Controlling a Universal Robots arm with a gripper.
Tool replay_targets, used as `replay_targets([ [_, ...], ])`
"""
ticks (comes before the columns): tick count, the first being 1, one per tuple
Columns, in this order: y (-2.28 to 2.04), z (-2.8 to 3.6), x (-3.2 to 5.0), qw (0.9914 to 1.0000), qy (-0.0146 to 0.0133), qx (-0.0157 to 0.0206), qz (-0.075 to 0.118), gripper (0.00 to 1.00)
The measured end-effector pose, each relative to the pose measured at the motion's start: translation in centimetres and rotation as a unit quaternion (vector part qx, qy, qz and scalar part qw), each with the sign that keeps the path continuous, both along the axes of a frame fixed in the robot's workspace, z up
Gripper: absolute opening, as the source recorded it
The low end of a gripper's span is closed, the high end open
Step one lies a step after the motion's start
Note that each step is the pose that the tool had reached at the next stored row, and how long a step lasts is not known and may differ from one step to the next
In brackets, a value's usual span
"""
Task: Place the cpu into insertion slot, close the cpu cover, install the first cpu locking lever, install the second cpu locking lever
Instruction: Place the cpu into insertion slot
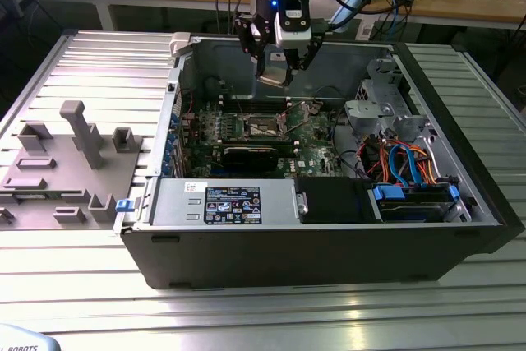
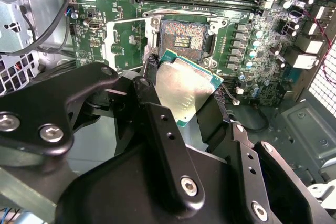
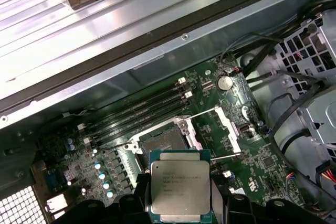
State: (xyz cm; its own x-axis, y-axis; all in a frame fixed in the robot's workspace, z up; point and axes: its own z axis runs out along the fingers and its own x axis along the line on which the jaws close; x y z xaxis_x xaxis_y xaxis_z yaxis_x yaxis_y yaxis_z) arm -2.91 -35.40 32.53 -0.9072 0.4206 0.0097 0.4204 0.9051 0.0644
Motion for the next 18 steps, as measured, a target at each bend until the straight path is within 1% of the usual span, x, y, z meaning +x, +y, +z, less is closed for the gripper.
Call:
replay_targets([
  [18, 0.00, -0.01, 0.00, 0.99995, 0.0000, -0.0008, -0.010, 0.54],
])
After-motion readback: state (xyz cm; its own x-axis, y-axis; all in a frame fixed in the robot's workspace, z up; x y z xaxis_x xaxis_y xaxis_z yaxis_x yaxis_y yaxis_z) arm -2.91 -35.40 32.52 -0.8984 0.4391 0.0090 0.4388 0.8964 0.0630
